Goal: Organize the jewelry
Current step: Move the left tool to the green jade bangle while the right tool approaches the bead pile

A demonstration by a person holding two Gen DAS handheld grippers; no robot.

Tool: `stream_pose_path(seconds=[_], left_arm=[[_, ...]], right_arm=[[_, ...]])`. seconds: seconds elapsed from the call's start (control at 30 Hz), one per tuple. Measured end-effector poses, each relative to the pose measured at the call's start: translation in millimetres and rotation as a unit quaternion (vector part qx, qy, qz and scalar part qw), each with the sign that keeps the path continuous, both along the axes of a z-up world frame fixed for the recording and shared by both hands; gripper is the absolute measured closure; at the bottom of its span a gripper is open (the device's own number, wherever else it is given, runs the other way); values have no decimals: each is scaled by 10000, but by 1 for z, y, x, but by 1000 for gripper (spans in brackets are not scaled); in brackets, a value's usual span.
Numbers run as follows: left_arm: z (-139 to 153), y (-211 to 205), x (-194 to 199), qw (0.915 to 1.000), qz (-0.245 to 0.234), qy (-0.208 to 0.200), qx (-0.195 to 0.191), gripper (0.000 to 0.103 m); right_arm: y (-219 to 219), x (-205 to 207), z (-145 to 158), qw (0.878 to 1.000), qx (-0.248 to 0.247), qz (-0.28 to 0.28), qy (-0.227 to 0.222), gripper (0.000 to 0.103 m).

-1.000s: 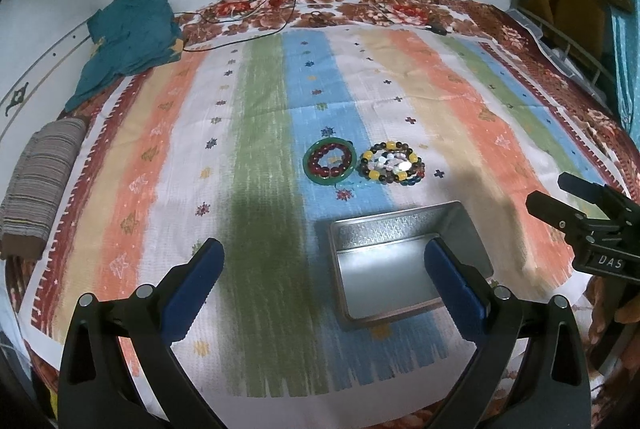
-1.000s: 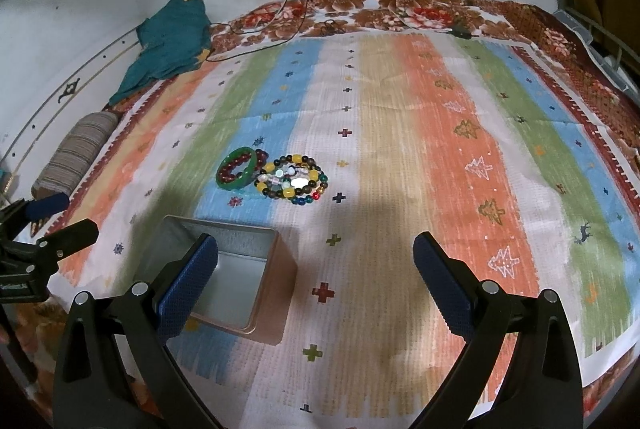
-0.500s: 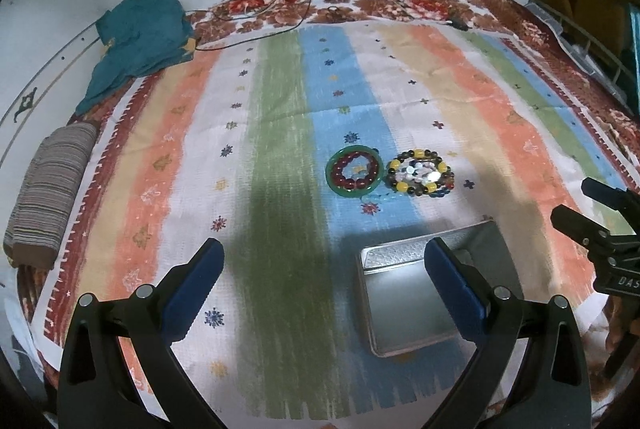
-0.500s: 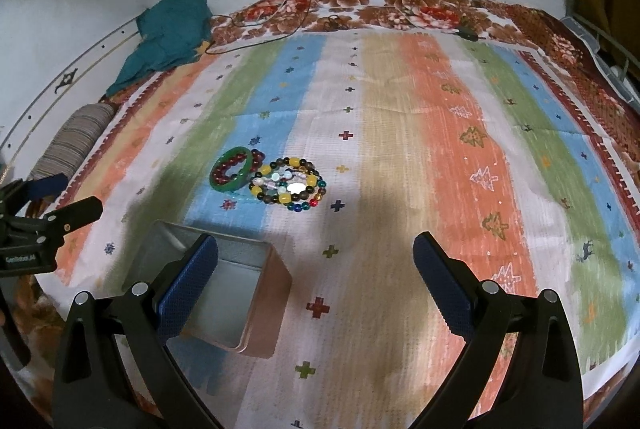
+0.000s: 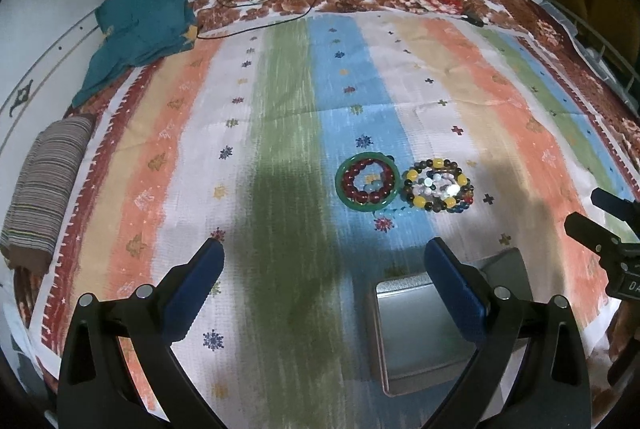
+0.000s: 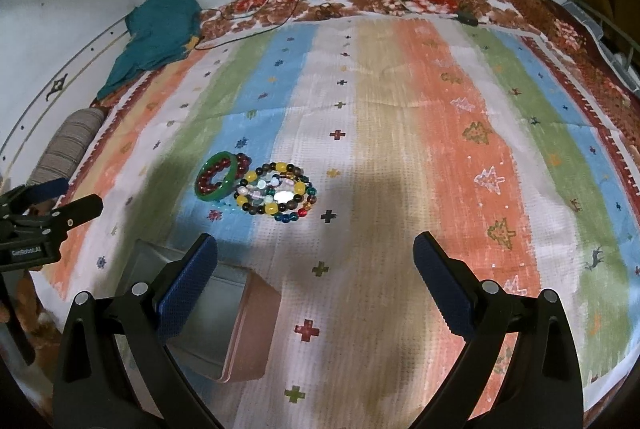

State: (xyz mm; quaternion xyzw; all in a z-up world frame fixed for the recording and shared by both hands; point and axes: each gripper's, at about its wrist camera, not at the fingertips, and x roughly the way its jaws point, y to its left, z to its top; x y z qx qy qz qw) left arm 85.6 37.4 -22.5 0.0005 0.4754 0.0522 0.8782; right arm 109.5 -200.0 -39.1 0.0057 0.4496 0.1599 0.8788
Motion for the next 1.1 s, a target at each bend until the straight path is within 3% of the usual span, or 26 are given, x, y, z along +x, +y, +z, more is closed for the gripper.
stream_pose_path(seconds=[1.1], left_arm=[[-31,8,61,9983,166,514,-215,7]], right_arm=[[27,38,-27,9989,-379,157,242,4]])
